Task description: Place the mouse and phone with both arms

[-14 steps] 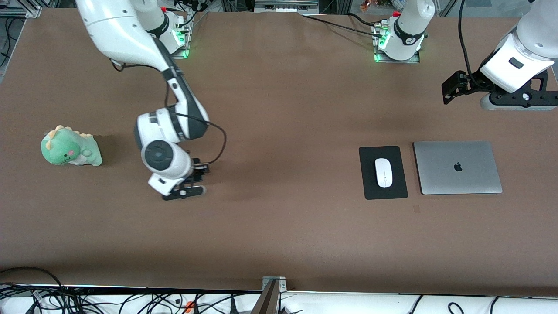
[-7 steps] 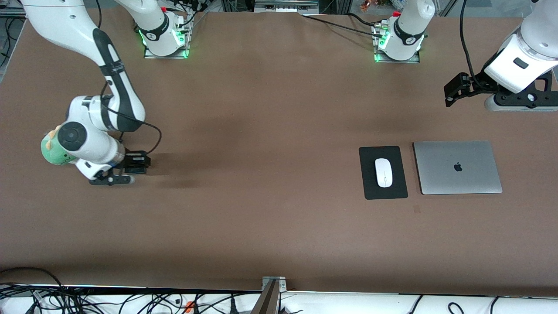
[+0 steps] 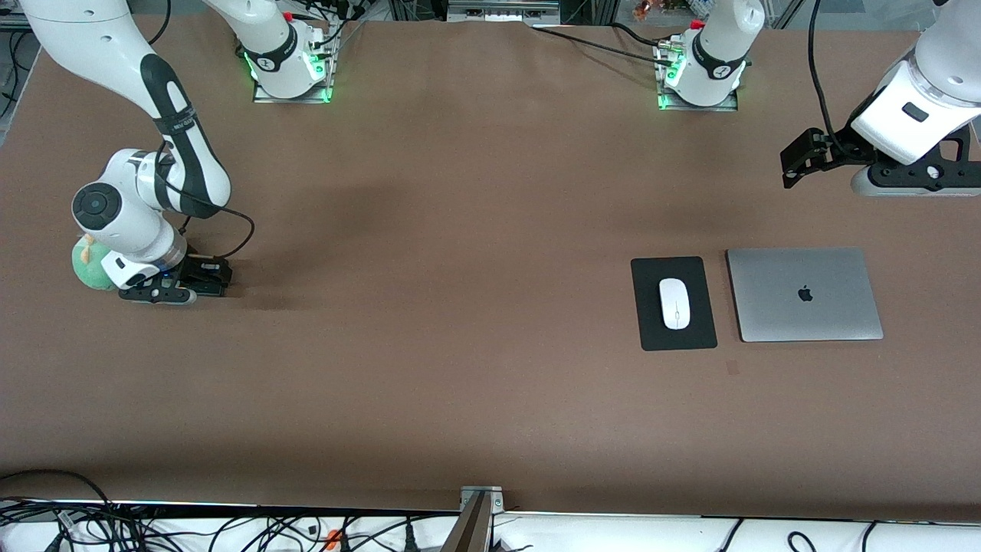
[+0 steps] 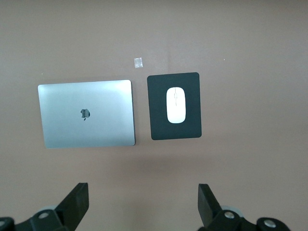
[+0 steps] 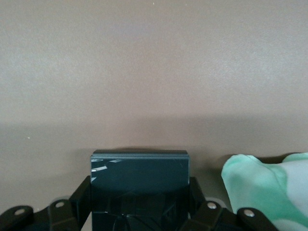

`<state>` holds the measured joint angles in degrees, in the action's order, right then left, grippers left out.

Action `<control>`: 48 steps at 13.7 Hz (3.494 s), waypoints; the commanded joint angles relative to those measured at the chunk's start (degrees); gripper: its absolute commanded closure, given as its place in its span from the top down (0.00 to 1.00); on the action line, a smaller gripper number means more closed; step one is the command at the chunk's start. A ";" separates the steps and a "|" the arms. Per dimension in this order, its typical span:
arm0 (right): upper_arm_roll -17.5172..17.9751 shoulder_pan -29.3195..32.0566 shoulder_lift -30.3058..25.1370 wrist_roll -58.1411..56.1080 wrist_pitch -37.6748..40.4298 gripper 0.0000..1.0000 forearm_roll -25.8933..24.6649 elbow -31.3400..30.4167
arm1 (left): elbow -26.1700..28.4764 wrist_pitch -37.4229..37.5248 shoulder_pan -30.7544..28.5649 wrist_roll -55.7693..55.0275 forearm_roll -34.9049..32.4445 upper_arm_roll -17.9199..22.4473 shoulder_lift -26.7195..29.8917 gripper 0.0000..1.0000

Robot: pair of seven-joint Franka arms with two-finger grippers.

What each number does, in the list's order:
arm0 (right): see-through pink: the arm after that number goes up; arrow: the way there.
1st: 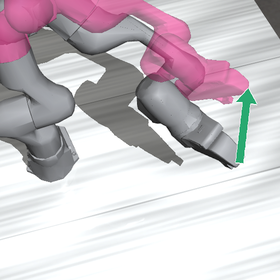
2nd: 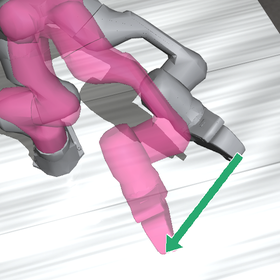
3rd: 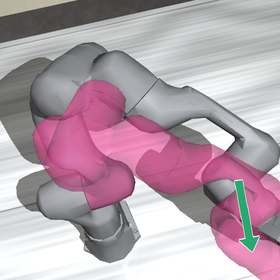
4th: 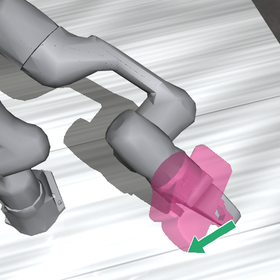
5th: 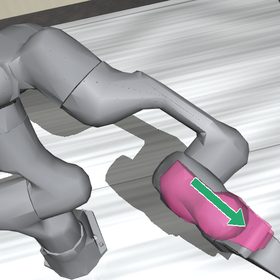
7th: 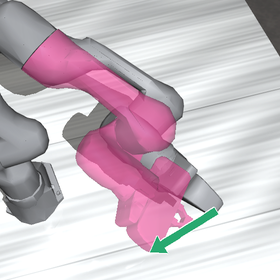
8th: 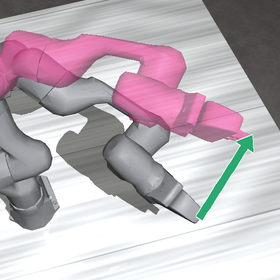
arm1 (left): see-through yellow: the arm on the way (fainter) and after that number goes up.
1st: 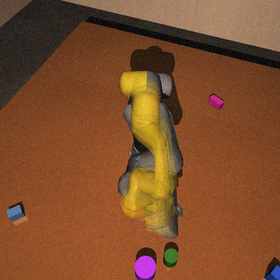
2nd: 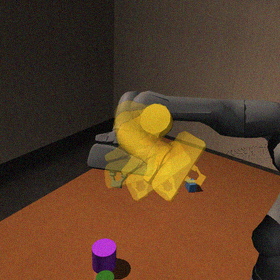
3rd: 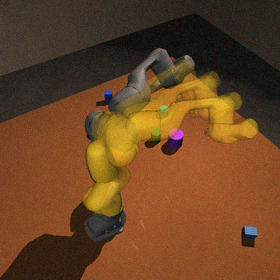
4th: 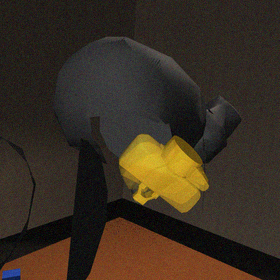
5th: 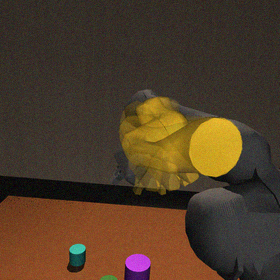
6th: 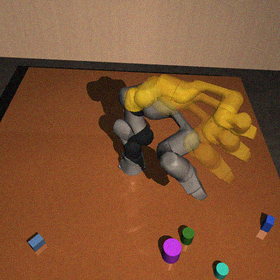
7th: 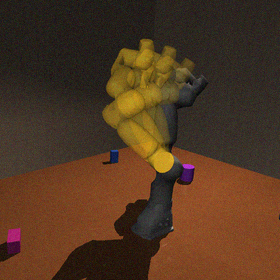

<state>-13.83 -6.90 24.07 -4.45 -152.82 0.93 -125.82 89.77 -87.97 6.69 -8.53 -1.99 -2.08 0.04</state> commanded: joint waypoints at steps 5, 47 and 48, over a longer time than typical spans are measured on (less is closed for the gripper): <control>0.82 0.39 1.59 -1.26 -6.69 0.24 4.00 -1.98 | 0.94 -0.80 0.43 0.80 1.11 0.85 0.84 1.00; 14.88 11.55 -27.93 5.59 71.08 1.00 -1.81 33.00 | 0.94 -0.71 0.43 0.71 1.20 0.94 0.84 1.00; 14.88 11.55 -28.19 5.59 70.99 1.00 -1.81 33.00 | 0.94 -0.71 0.43 0.71 1.11 0.94 0.84 1.00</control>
<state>-0.23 3.15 -4.89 0.29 -83.20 -0.28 -94.55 89.85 -87.97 6.69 -8.53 -1.99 -1.75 0.04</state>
